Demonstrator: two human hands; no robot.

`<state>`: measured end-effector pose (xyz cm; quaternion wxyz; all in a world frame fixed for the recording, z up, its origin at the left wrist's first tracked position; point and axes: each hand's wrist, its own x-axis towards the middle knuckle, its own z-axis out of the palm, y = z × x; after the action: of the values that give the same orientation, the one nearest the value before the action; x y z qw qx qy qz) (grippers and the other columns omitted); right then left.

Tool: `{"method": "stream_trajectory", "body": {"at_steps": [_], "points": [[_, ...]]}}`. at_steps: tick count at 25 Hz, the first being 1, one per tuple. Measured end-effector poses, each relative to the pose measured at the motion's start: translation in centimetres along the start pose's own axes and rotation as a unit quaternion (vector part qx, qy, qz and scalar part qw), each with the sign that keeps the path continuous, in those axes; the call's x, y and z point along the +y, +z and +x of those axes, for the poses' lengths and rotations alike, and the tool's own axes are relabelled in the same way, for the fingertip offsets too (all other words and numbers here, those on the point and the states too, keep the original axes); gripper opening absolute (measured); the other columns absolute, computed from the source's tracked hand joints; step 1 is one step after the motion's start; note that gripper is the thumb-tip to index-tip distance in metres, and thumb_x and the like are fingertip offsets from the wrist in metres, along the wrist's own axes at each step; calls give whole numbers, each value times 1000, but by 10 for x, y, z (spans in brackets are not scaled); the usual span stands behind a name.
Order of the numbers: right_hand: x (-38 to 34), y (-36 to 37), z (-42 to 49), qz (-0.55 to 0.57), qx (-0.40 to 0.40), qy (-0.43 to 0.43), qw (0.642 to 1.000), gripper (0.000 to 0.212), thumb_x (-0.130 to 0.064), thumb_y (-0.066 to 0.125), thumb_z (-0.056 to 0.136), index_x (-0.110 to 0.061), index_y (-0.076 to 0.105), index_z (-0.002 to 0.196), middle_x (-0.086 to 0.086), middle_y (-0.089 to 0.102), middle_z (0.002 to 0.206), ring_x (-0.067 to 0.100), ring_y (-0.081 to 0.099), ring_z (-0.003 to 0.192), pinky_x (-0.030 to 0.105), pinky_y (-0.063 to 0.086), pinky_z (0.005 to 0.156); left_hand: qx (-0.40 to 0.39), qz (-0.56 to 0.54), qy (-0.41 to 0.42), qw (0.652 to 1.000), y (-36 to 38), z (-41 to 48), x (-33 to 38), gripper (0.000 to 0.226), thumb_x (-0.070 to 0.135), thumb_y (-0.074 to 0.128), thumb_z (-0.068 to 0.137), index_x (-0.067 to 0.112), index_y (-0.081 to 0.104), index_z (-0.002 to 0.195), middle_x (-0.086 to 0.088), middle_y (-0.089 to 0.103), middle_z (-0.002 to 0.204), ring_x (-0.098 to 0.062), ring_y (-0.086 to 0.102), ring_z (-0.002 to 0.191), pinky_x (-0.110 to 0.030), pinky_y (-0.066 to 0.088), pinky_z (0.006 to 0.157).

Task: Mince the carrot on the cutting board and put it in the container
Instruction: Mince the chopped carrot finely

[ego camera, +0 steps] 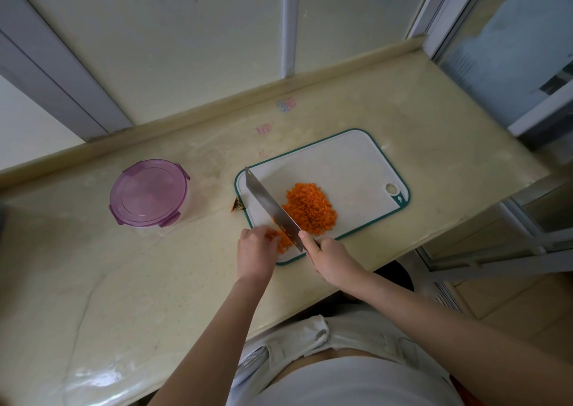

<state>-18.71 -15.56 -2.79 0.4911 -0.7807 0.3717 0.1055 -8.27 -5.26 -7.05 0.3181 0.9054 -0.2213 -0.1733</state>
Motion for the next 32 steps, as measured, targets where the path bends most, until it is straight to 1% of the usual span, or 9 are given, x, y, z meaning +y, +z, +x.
{"method": "stream_trajectory", "body": {"at_steps": [3, 10, 14, 15, 19, 22, 26, 29, 32], "points": [[1, 4, 1, -14, -8, 12, 1000, 62, -54, 32, 97, -12, 31, 52, 0, 33, 44, 14, 35, 39, 29, 33, 53, 2, 9, -12, 1000, 3, 1, 0, 7, 10, 65, 83, 6, 71, 84, -9, 67, 86, -27, 50, 91, -35, 44, 77], [-9, 4, -2, -51, -27, 25, 998, 53, -49, 30, 100, -18, 29, 57, 2, 35, 53, 15, 35, 47, 30, 31, 51, -3, 30, -25, 999, 3, 5, 3, 11, 12, 64, 83, 9, 74, 83, -8, 68, 85, -25, 51, 90, -39, 46, 78], [-9, 4, -1, -18, -32, 26, 999, 44, -48, 31, 99, -23, 39, 64, -2, 45, 64, 7, 40, 56, 15, 34, 54, -10, 28, -27, 999, 2, 5, 3, 11, 11, 64, 81, 11, 74, 76, -8, 68, 77, -25, 52, 85, -38, 47, 74], [-9, 6, 0, -18, -30, 24, 999, 44, -48, 32, 99, -22, 40, 64, -2, 45, 64, 6, 40, 56, 15, 34, 54, -13, 26, -31, 999, 2, 6, 2, 11, 11, 65, 80, 11, 74, 74, -9, 67, 75, -25, 53, 83, -38, 47, 72], [-5, 13, 8, -66, -21, -7, 998, 54, -45, 32, 100, -17, 31, 55, 3, 35, 53, 18, 35, 48, 30, 31, 51, -12, 27, -38, 999, 6, 8, -3, 10, 14, 67, 77, 14, 73, 69, -9, 64, 71, -24, 56, 77, -36, 49, 68], [0, 9, 16, -41, -17, 1, 999, 57, -48, 31, 100, -15, 27, 53, 0, 31, 49, 15, 31, 43, 29, 27, 50, -9, 26, -37, 999, 7, 6, -5, 7, 19, 70, 79, 15, 73, 75, -9, 65, 77, -23, 54, 78, -33, 48, 68], [3, -2, 21, 3, -26, 16, 1000, 58, -52, 31, 99, -9, 38, 60, 0, 32, 47, 10, 28, 36, 26, 24, 45, -10, 9, -33, 999, 4, 4, -4, 7, 17, 67, 81, 15, 74, 83, -9, 65, 85, -21, 52, 82, -25, 42, 68], [3, -11, 26, -2, 1, 27, 1000, 59, -52, 32, 98, -9, 41, 59, 1, 34, 46, 12, 31, 37, 22, 24, 40, -24, -3, -31, 999, -1, 5, -4, 15, 10, 62, 84, 14, 73, 94, -11, 64, 93, -24, 53, 90, -19, 35, 72], [4, -16, 29, -12, 5, 39, 999, 58, -53, 32, 98, -10, 40, 60, 1, 33, 47, 13, 30, 38, 20, 21, 37, -48, 28, -2, 998, -7, 7, -4, 24, 4, 52, 89, 12, 68, 105, -12, 62, 101, -27, 51, 99, -28, 40, 85]]}}
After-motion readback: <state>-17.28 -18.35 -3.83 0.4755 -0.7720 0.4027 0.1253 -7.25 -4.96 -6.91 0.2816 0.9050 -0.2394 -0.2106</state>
